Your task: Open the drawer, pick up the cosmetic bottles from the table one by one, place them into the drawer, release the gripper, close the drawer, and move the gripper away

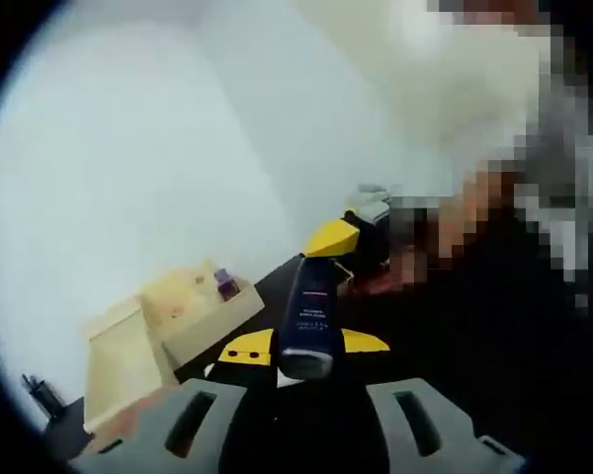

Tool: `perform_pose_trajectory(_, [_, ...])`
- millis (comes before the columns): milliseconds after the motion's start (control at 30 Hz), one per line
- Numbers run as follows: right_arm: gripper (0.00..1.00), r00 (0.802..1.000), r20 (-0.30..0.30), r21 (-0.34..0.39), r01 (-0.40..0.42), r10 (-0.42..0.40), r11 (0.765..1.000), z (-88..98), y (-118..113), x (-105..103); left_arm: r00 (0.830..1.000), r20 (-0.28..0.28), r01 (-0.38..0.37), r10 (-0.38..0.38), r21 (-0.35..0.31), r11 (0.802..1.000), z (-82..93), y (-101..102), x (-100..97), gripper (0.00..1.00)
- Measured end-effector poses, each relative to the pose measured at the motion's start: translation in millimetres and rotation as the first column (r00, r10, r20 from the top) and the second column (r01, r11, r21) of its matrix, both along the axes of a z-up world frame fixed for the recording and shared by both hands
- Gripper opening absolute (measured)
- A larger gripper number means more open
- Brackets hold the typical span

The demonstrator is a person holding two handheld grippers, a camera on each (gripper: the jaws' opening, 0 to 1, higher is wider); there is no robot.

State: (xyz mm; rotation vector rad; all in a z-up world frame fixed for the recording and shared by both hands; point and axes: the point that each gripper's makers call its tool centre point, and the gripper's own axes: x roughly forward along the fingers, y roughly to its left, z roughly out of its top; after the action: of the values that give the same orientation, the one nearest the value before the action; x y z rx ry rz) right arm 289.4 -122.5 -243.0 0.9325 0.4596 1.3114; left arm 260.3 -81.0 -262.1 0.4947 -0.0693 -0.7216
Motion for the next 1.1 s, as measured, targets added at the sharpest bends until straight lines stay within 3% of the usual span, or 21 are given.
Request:
perform_pose_trajectory(267, [0.17,1.0,0.001,-0.058,0.009,-0.009,0.998,-9.1,7,-10,0.996,-0.082,-0.015,0.018,0.047,0.999,-19.5,-5,-0.2,0.19])
perform_pose_trajectory(433, [0.17,1.0,-0.005,-0.085,-0.011,0.011,0.996,-14.6,8,-13,0.995,-0.091,-0.035,0.04,0.061,0.998,-20.1,-11,-1.8,0.3])
perform_pose_trajectory(533, [0.17,1.0,0.006,-0.099,-0.01,0.011,0.995,-16.7,9,-16,0.991,-0.111,-0.062,0.073,0.102,0.993,-22.1,-13,-1.4,0.34])
perform_pose_trajectory(733, [0.17,0.999,0.031,-0.126,-0.008,0.012,0.992,-19.0,9,-14,0.965,-0.226,-0.115,0.132,0.089,0.989,-18.0,-21,-2.9,0.39])
perform_pose_trajectory(867, [0.17,0.998,0.053,-0.139,-0.005,0.013,0.99,-20.2,10,-18,0.954,-0.257,-0.129,0.152,0.107,0.986,-18.6,-27,-3.5,0.4])
perform_pose_trajectory(967, [0.17,0.998,0.061,-0.141,-0.002,0.011,0.99,-20.8,11,-18,0.941,-0.28,-0.164,0.191,0.117,0.98,-20.4,-32,-3.4,0.39])
perform_pose_trajectory(1033, [0.17,0.998,0.06,-0.141,0.001,0.008,0.99,-21.2,11,-18,0.916,-0.303,-0.232,0.264,0.136,0.963,-24.4,-29,-1.7,0.32])
perform_pose_trajectory(1100, [0.17,0.998,0.063,-0.141,0.004,0.005,0.99,-21.5,12,-19,0.913,-0.306,-0.252,0.271,0.099,0.963,-21.7,-34,-0.8,0.3])
